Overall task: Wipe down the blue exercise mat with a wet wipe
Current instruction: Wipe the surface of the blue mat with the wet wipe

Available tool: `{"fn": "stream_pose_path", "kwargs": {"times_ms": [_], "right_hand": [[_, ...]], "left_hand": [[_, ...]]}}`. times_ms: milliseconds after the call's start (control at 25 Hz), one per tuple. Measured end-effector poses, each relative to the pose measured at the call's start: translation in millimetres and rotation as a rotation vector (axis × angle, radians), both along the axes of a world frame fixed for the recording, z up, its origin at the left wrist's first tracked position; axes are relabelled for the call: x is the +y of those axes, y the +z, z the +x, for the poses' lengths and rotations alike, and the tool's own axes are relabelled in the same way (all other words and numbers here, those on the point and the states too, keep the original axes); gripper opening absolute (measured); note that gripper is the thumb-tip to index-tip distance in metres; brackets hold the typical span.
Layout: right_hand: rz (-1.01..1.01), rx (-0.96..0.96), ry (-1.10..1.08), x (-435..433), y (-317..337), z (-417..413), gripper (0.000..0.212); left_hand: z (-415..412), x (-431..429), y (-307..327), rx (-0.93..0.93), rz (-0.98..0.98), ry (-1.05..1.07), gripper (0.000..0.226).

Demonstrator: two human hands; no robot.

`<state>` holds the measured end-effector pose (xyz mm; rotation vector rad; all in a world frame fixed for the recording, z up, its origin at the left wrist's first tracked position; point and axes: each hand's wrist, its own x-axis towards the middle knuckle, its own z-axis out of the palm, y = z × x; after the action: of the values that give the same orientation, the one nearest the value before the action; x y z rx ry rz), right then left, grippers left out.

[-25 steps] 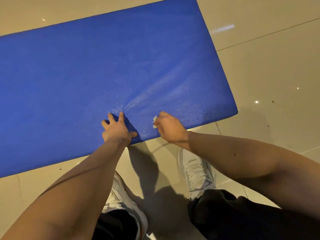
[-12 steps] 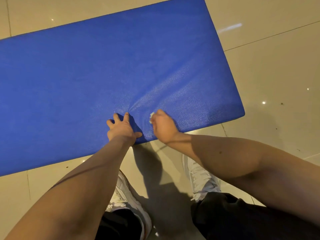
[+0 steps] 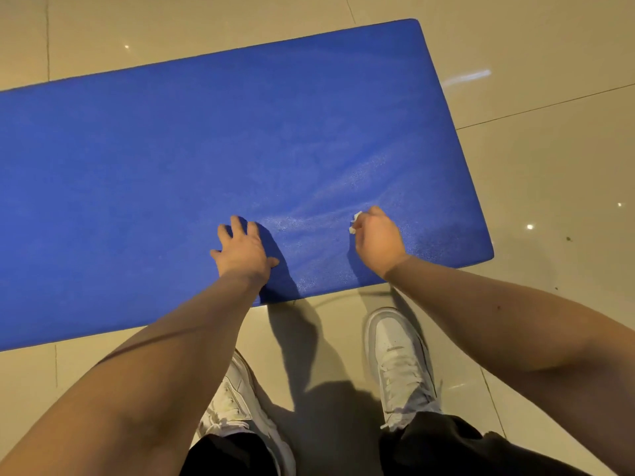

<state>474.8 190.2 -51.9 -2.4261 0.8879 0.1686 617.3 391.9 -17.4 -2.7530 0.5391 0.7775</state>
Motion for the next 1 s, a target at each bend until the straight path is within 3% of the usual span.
{"fn": "stream_pose_path", "kwargs": {"times_ms": [160,320,440,680,800,1000], "right_hand": [[0.010,-0.045,0.000,40,2,20,0.017],[0.158,-0.064,0.231,95,0,52,0.013],[0.142,-0.072,0.394,86,-1,54,0.011],[0.044,-0.088,-0.022,-13,-8,35,0.017],[0.032,-0.094,-0.152,-8,-6,40,0.016],[0.114,-0.125,0.077,68,-3,69,0.018]], "left_hand": [[4,0,-3,0.112,-0.008,0.098,0.097],[8,1,-1,0.088,0.007,0.071,0.097],[10,1,0,0.072,0.020,0.059,0.096],[8,1,2,0.083,0.030,0.040,0.096],[8,0,3,0.090,0.025,0.039,0.097],[9,3,2,0.080,0.009,0.015,0.096]]}}
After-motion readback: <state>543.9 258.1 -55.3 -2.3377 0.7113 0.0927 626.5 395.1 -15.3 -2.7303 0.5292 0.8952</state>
